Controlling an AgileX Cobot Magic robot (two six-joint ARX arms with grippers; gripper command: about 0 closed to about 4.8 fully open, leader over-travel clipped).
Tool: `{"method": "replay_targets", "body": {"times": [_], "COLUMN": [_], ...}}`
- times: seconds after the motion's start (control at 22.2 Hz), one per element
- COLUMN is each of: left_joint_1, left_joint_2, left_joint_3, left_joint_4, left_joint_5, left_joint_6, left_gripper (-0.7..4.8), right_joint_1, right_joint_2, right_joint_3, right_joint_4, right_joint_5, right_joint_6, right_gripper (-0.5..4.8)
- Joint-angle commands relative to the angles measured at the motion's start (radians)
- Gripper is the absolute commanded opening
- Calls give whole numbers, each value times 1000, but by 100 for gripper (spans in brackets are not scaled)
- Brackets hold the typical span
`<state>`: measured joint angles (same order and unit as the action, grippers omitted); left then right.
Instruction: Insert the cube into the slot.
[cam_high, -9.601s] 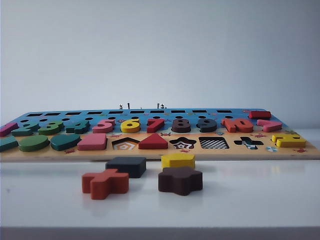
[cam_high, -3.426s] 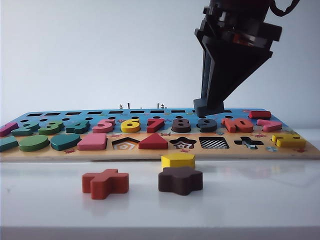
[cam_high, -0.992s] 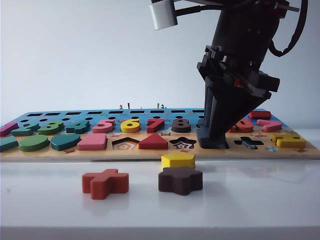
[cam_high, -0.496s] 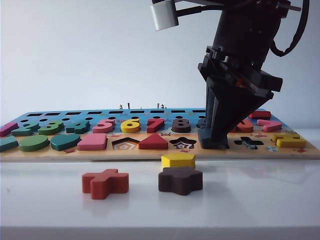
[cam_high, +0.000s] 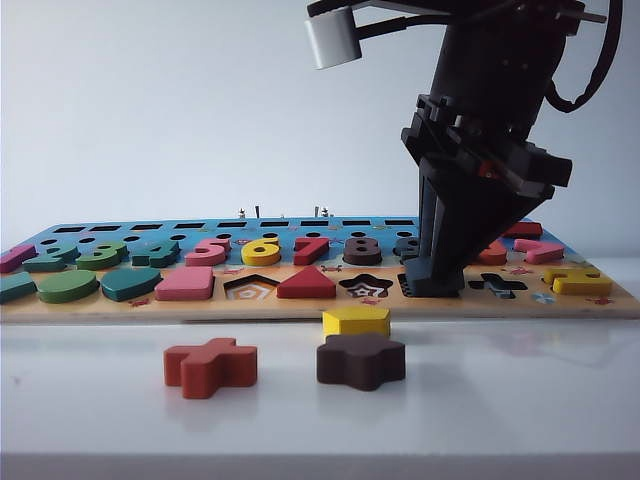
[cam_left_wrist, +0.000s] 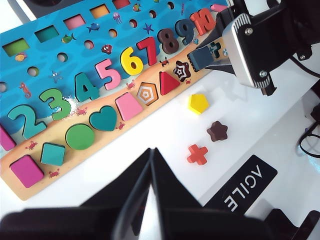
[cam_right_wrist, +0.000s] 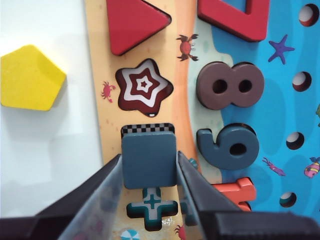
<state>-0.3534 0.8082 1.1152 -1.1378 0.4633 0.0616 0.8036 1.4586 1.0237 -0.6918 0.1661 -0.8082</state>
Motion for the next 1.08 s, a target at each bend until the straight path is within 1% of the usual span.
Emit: {"method": "replay_targets", "body": {"times": [0.05,0.23,0.86,1.08], "left_joint_1": [0,1,1,1], "left_joint_2": [-3,-3,-3,-3], "left_joint_3": [4,4,4,4], "left_joint_4": [14,14,14,14], "left_joint_5": [7,7,7,7], "left_joint_6": [2,2,2,2], "left_gripper": [20,20,20,20], "right_joint_1": [0,0,0,-2], "right_joint_2": [-1,-1,-1,-1], "right_joint_3": [3,3,3,3], "right_joint_4": [3,3,4,14], "right_joint_5": [-13,-40,-39,-38], "right_joint_6": [3,3,6,6], "right_gripper": [93,93,94,111]}}
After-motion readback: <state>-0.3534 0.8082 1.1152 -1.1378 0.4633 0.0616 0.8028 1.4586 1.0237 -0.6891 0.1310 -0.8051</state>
